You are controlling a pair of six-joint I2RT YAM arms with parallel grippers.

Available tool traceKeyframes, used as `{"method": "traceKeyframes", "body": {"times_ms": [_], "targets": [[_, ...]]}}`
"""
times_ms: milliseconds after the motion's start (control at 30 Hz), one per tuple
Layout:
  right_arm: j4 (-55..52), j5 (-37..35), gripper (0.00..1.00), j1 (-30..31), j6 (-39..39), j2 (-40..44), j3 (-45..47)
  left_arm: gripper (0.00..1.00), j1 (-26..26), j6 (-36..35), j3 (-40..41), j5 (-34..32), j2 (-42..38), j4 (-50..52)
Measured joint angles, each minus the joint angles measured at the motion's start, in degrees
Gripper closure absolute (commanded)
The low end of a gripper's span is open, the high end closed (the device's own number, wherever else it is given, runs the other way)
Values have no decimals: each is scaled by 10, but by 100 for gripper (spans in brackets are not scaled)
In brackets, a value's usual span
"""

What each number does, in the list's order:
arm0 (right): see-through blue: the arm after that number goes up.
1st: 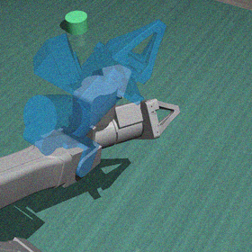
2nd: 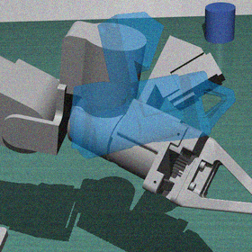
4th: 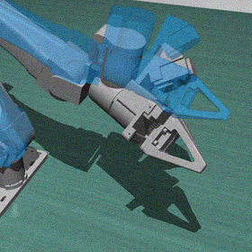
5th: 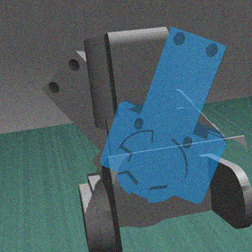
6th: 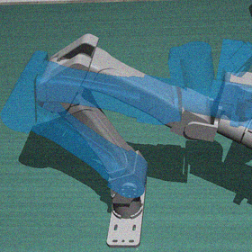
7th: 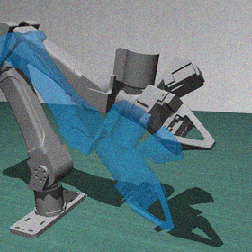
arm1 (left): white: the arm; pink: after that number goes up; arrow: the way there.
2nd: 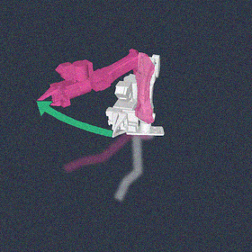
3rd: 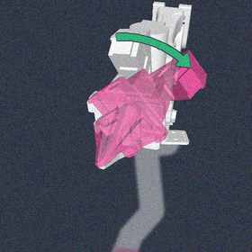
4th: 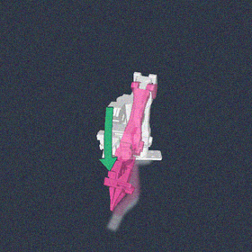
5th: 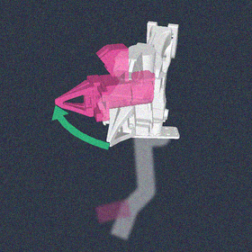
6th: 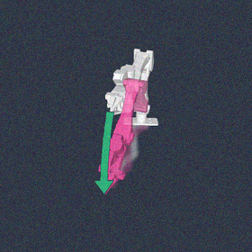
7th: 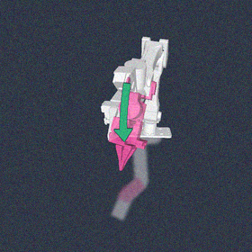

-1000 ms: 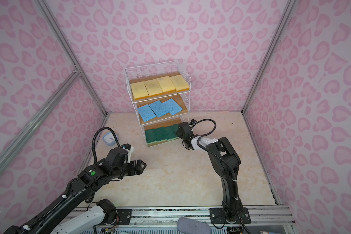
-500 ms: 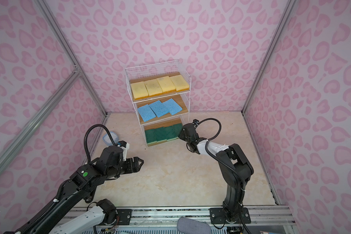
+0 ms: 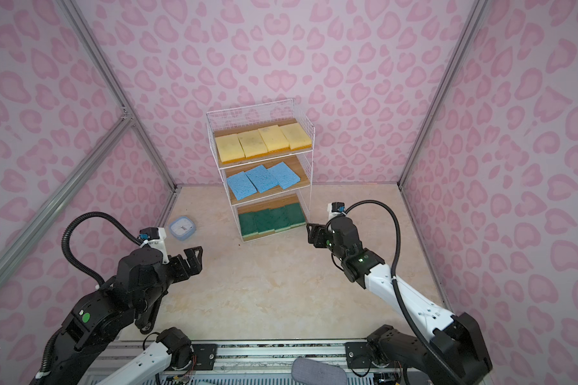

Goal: Arrange cleaning sponges on a shelf
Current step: Reset both arms

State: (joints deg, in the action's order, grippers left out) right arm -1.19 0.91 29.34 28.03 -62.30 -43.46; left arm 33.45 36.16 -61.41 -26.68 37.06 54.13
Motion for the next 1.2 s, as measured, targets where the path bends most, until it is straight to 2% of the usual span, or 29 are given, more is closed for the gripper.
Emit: {"method": "traceKeyframes", "body": {"times_ms": [167,333,433,567,667,800,1000,1200], "targets": [[-30,-66,3,-1,-33,150,87,2,-1,-16,6,-98,5,-7],[-36,-186,3,-3,-47,328,201,2,-19,-63,45,-160,43,-56],[-6,-250,3,-13,-52,442,278,2,-66,-97,74,-161,76,-105],[15,-301,3,-63,-56,512,322,2,-135,-141,122,-127,124,-177],[31,-310,3,-123,-55,487,323,2,-168,-183,148,-98,184,-245],[48,-279,3,-197,-51,369,301,2,-240,-195,161,-48,256,-334],[96,-270,3,-230,-61,221,285,2,-316,-206,203,8,323,-452],[185,-292,2,-252,-68,110,301,2,-336,-233,279,32,359,-584]]}}
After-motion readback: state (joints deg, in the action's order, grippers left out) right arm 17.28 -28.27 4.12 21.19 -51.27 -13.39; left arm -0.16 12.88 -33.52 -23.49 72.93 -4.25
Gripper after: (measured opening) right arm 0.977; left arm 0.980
